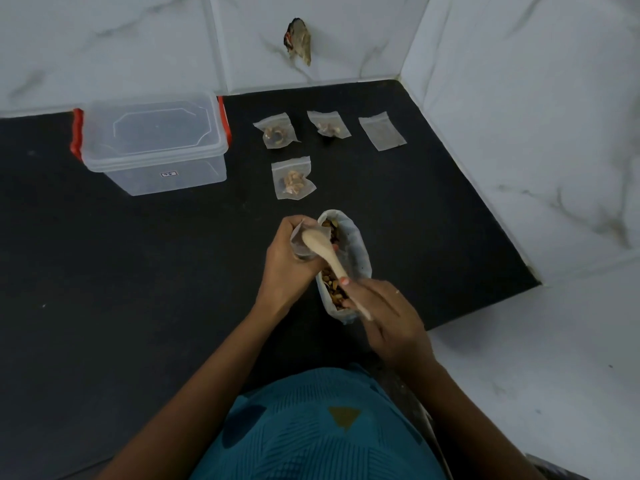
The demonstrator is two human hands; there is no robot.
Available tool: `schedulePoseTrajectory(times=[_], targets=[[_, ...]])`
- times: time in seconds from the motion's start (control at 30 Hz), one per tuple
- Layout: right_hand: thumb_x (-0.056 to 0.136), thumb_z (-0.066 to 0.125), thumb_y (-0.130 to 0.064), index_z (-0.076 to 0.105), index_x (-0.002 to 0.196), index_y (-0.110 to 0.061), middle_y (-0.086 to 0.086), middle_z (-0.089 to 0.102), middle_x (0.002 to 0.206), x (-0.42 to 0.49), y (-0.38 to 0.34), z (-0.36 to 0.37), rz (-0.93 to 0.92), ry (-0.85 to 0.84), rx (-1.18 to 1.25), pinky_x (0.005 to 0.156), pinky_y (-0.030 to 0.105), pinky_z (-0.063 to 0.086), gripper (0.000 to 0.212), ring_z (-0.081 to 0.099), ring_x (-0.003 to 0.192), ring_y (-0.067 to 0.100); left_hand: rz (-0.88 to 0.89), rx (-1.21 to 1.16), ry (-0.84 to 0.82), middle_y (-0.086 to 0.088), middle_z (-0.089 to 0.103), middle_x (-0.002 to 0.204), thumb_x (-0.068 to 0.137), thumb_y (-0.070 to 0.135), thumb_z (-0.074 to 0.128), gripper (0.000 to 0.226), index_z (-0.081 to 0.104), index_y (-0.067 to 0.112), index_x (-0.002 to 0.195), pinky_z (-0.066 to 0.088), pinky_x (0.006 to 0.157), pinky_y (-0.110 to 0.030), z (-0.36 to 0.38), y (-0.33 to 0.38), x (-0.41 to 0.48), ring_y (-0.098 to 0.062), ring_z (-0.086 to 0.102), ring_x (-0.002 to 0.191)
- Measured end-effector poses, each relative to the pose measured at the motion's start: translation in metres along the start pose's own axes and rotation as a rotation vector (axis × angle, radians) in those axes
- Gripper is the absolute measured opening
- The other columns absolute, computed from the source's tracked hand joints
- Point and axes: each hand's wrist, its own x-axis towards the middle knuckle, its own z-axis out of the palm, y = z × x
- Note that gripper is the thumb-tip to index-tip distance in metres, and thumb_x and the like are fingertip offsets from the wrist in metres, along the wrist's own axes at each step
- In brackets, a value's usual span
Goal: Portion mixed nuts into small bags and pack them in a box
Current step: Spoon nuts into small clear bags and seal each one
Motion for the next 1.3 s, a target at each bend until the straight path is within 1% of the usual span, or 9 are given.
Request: schedulePoseTrajectory(times=[0.1,0.2,0.27,0.57,0.83,1.0,1.1,1.2,1.3], targets=[[0.093,0.042,-0.018,0.057,0.110,-0.011,-0.009,0.062,0.094,0.009,-0.007,-0.008,0.381,0.151,0.299,0.073,0.007,0.046,0.023,0.058,0.085,-0.008,-0.020,0.011,-0.012,0.003,0.061,0.103,0.073,0.009,0.075,0.040,0.052,0.031,0.097,0.051,0.085,-0.029,-0.001,-0.003,0.000,-0.010,0.060,0.101],[0.092,0.048,-0.024,0.061,0.103,-0.017,-0.011,0.068,0.080,0.017,-0.009,-0.012,0.737,0.281,0.626,0.069,0.015,0.051,0.019,0.062,0.072,0.003,-0.008,0.041,-0.016,0.001,0.060,0.106,0.073,0.009,0.075,0.043,0.050,0.033,0.098,0.051,0.087,-0.032,-0.001,-0.005,0.001,-0.013,0.059,0.103],[0.092,0.048,-0.022,0.063,0.099,-0.016,-0.004,0.068,0.075,0.019,-0.007,-0.014,0.834,0.328,0.724,0.067,0.020,0.052,0.017,0.062,0.070,0.008,0.001,0.060,-0.025,0.004,0.059,0.105,0.073,0.009,0.075,0.044,0.049,0.034,0.099,0.051,0.086,-0.028,0.000,-0.004,0.001,-0.011,0.058,0.103],[0.090,0.046,-0.018,0.063,0.093,-0.016,-0.005,0.063,0.068,0.018,0.009,-0.021,0.943,0.435,0.652,0.061,0.017,0.049,0.017,0.059,0.066,0.004,-0.017,0.075,-0.013,0.011,0.057,0.099,0.077,0.006,0.070,0.037,0.050,0.031,0.096,0.048,0.077,-0.011,-0.009,-0.005,-0.001,0.005,0.058,0.093],[0.091,0.050,-0.018,0.062,0.095,-0.014,-0.007,0.059,0.073,-0.016,0.040,-0.003,0.813,0.114,0.200,0.063,0.017,0.048,0.013,0.059,0.068,0.007,-0.135,0.084,-0.110,0.008,0.062,0.100,0.081,0.007,0.067,0.029,0.054,0.028,0.097,0.047,0.074,-0.007,-0.018,-0.023,-0.013,0.007,0.060,0.090],[0.090,0.053,-0.009,0.062,0.102,-0.004,-0.002,0.059,0.088,-0.019,0.039,0.011,0.723,0.024,0.140,0.073,0.008,0.046,0.015,0.056,0.079,-0.004,-0.193,0.085,-0.149,0.009,0.065,0.099,0.081,0.009,0.068,0.024,0.057,0.022,0.097,0.049,0.080,-0.013,-0.013,-0.032,-0.017,0.003,0.062,0.093],[0.091,0.050,-0.019,0.063,0.098,-0.002,-0.005,0.059,0.085,-0.015,0.036,0.015,0.713,0.037,0.164,0.071,0.008,0.047,0.022,0.057,0.078,-0.003,-0.189,0.103,-0.141,0.007,0.063,0.101,0.080,0.009,0.068,0.024,0.057,0.025,0.095,0.049,0.079,-0.012,-0.012,-0.035,-0.017,-0.001,0.061,0.095],[0.092,0.050,-0.011,0.063,0.090,-0.009,-0.009,0.058,0.072,-0.013,0.031,0.019,0.826,0.082,0.220,0.064,0.011,0.047,0.013,0.058,0.065,-0.001,-0.212,0.148,-0.127,0.000,0.056,0.114,0.078,0.013,0.071,0.026,0.056,0.029,0.094,0.048,0.087,-0.021,-0.012,-0.041,-0.016,-0.008,0.057,0.105],[0.094,0.048,-0.013,0.063,0.086,-0.009,-0.005,0.059,0.066,-0.009,0.031,0.024,1.058,0.186,0.339,0.059,0.011,0.046,0.017,0.056,0.058,-0.002,-0.290,0.113,-0.157,0.002,0.062,0.106,0.081,0.014,0.068,0.021,0.058,0.022,0.097,0.050,0.081,-0.018,-0.013,-0.040,-0.016,-0.003,0.060,0.098]])
